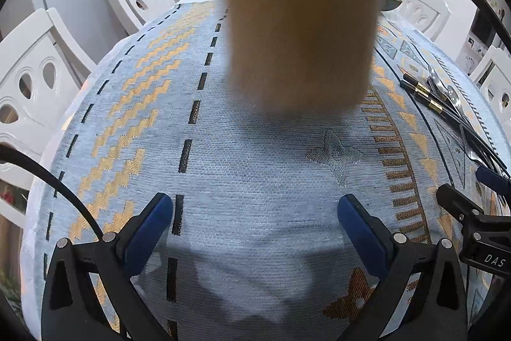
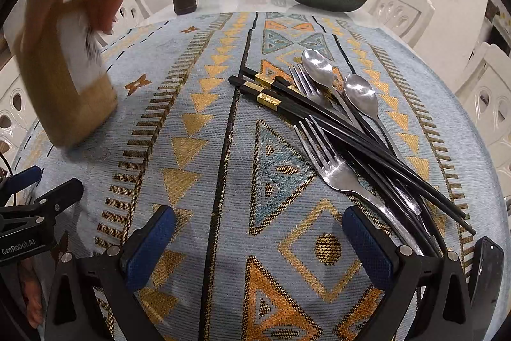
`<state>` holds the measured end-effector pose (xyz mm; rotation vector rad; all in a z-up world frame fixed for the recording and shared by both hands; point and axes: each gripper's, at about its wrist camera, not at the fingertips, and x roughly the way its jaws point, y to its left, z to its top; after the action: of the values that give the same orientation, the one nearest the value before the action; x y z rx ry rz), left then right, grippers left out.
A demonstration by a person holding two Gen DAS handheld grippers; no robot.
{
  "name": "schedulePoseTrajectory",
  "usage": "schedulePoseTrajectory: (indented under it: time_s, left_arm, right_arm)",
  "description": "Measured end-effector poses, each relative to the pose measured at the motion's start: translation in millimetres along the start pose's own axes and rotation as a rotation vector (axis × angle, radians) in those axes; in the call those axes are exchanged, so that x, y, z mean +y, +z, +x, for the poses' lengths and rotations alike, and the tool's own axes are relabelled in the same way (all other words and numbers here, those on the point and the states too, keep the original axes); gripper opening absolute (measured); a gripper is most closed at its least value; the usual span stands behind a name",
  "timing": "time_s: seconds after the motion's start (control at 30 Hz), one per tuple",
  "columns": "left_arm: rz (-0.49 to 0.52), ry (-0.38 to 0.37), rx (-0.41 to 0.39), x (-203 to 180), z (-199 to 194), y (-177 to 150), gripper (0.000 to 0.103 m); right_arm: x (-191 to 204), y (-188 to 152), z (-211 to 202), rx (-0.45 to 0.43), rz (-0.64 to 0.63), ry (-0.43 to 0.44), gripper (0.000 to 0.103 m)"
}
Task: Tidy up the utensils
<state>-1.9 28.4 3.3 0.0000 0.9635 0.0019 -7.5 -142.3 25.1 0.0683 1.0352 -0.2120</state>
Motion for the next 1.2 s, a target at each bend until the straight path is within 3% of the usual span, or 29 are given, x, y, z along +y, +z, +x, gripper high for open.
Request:
schedulePoseTrajectory:
  time_s: [0.23, 0.27, 1.2]
  left_arm:
    - [0.0, -0.002, 0.001, 0.2, 0.7, 0.9, 0.103]
    - [0.0, -0.001, 0.001, -0.5, 0.7, 1.0, 0.103]
    - [-0.001, -0.009, -0.001, 2.9, 1.0, 0.8, 0.103]
  right_arm:
    - [-3.2, 1.8, 4.0, -0.004, -0.015, 0.013, 0.103]
    - [-2.9, 1.7, 4.0, -0.022, -0.068, 0.056, 0.103]
    - [-4.9, 1.9, 4.9, -0.025, -0.074, 0.057, 0.103]
